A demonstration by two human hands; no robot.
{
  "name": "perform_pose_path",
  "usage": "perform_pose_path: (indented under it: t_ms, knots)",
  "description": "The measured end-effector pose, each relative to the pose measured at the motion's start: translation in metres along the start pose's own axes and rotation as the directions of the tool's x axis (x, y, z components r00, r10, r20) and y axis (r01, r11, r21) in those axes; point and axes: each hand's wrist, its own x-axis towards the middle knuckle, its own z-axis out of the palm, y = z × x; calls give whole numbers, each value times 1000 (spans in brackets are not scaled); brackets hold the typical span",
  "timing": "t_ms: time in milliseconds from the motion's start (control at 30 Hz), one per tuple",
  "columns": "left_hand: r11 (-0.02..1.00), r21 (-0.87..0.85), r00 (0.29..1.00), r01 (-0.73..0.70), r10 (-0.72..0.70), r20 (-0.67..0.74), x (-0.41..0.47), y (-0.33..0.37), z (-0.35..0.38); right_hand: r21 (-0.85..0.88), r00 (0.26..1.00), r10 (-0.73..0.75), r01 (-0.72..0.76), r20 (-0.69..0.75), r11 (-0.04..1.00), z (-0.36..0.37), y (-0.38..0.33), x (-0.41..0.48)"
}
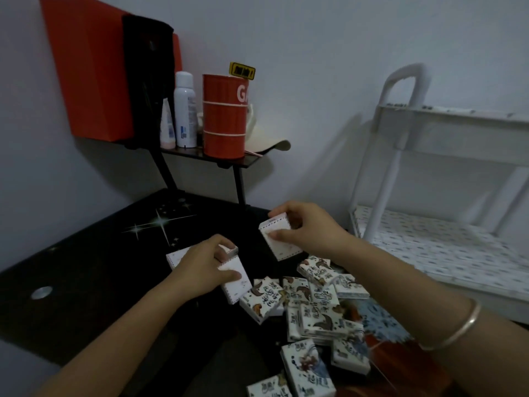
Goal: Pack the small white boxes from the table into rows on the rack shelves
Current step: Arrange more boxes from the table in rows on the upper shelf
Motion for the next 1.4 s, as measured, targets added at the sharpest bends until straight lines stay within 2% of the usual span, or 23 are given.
perform_pose_path:
  t_ms: [167,400,500,567,800,867,1000,1067,1200,1333,1400]
  knots:
    - [952,-266,987,-153,136,-80,7,74,-12,88,987,18,-4,-161,996,-49,0,-31]
    - [856,-353,924,-377,376,-74,29,221,-18,16,907,8,-1,-421,1000,-156,1,-93]
    - [809,-318,865,-494,493,-90,45,288,-17,-10,869,-8,3,-494,1000,-211,0,-114]
    - [782,-273,825,-561,555,-105,58,330,-15,-92,838,-39,-13,-544,996,-248,4,-125]
    - [713,-119,721,-691,672,-165,110,438,23,-223,728,-24,-177,-685,959,-372,50,-136]
    - [720,-118,729,-683,663,-170,134,461,37,-246,691,-27,-220,-722,944,-401,64,-126]
    - [775,-211,802,-596,561,-203,189,498,64,-352,658,-34,-358,-753,865,-446,89,-91]
    - [810,-173,825,-560,525,-212,215,511,77,-426,669,-51,-411,-742,806,-461,103,-69]
    - [851,-6,841,-525,518,-155,254,538,100,-599,754,-52,-477,-655,643,-480,132,-18]
    - [813,230,803,-535,574,-161,281,557,118,-699,828,33,-494,-560,518,-483,154,27]
    - [797,294,799,-528,583,-146,291,560,121,-740,863,77,-472,-500,479,-483,164,41]
